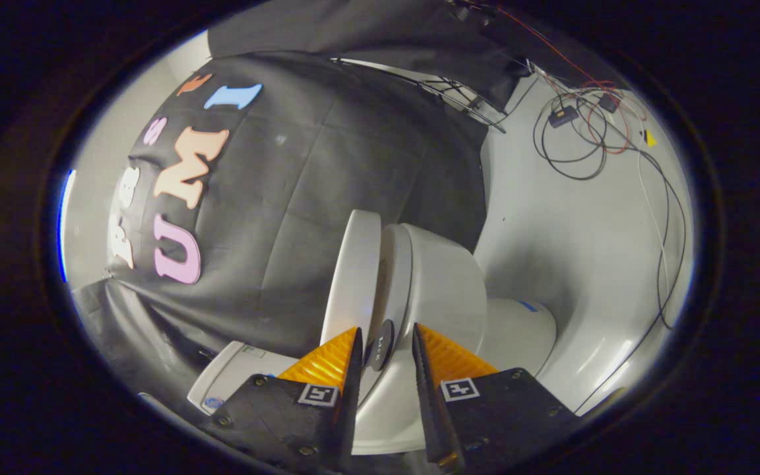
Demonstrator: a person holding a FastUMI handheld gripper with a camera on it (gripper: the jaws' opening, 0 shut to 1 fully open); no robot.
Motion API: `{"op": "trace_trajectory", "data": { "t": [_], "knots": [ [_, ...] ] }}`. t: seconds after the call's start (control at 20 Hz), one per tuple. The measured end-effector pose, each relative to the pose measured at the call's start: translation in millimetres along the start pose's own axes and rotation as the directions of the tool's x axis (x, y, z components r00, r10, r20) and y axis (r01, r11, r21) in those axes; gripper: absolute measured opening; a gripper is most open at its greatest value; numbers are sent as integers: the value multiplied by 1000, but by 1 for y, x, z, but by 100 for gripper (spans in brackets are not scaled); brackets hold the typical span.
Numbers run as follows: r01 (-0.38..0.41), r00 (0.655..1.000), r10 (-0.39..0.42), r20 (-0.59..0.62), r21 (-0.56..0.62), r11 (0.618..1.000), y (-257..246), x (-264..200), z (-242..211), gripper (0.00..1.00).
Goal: Open the toilet lid.
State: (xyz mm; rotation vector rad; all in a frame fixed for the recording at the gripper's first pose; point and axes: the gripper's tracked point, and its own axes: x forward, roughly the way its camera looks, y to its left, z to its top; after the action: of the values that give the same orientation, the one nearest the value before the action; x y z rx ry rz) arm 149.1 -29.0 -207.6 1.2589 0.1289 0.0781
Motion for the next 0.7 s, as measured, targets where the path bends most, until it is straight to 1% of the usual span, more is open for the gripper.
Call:
{"op": "trace_trajectory", "data": {
  "t": [0.05,0.1,0.15,0.25,0.3,0.35,0.4,0.45,0.55,0.7],
  "knots": [
    [3,1000,-3,-19,-26,1000,0,-7,-5,42],
    [6,1000,-6,-17,-36,999,-6,-15,-2,23],
    [5,1000,-6,-18,-21,1000,-5,-11,0,4],
    [-8,1000,8,-8,35,999,0,-10,3,4],
    [5,1000,-4,-11,25,1000,-2,-9,2,2],
    [6,1000,-6,2,20,1000,-1,-9,0,1],
    [18,1000,-18,12,4,1000,-5,20,21,1],
    [39,999,-39,11,-14,999,-6,2,1,1],
    [63,998,-63,7,-41,997,3,-7,3,1],
    [107,994,-108,0,-96,990,7,-10,3,1]
  ]
}}
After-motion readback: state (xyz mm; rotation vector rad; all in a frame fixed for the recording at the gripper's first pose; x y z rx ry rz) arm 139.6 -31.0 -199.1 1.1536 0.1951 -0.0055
